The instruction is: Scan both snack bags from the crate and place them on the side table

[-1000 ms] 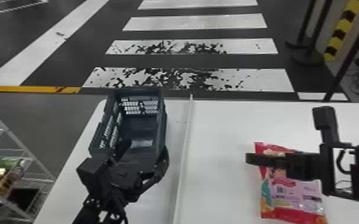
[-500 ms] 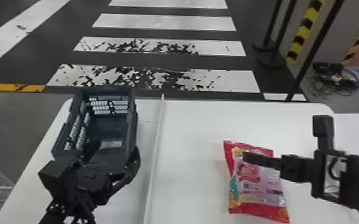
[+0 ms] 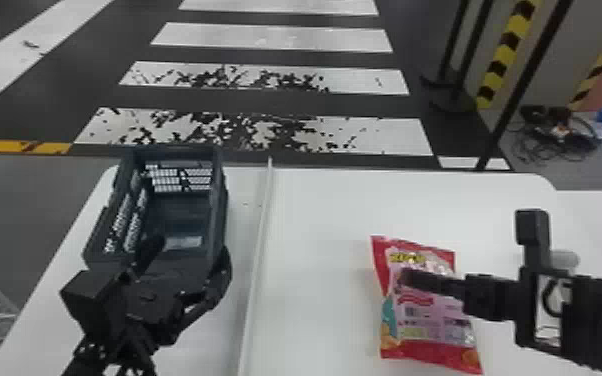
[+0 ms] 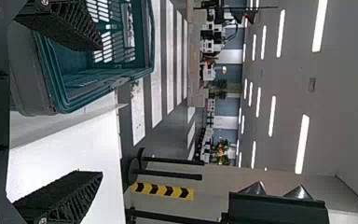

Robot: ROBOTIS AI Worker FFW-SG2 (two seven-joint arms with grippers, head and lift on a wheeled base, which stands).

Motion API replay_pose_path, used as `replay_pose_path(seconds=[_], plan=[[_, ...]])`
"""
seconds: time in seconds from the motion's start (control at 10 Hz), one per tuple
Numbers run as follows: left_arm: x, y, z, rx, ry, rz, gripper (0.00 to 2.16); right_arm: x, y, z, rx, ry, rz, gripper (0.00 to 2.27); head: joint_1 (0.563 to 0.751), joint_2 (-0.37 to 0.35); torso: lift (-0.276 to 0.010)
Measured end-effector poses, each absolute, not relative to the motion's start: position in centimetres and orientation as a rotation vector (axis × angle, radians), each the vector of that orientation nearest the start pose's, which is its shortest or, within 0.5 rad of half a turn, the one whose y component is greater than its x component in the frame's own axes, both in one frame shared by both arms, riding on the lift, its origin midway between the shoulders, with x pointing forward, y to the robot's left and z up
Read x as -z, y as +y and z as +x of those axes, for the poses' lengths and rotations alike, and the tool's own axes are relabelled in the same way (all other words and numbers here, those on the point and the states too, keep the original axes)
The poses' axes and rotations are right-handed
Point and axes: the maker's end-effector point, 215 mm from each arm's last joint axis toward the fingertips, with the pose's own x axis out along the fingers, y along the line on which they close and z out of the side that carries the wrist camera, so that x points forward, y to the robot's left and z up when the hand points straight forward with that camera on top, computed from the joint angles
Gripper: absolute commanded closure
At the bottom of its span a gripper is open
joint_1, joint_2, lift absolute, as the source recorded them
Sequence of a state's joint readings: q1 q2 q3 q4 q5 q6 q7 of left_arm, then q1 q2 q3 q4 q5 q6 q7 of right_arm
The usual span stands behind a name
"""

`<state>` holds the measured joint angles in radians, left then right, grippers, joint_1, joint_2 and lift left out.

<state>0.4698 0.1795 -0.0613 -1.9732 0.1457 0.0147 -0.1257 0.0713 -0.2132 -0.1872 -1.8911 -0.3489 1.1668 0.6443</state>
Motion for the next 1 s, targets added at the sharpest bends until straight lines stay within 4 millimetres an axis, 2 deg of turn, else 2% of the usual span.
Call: replay_pose_path(seconds=[0.7,1.0], plan=[[37.4,18.5,44.8,0.256,0.098,-0.016,0.04,47.8,-20.8,44.1,-0.546,0.843,0.431,2.25,0.695,-0.026,-0.095],[37.4,18.3,44.9,0.26,0.098,-0.016,0.04,48.1,-21.1,44.0,-0.54,0.842,0.427,2.25,0.695,-0.034,-0.095]])
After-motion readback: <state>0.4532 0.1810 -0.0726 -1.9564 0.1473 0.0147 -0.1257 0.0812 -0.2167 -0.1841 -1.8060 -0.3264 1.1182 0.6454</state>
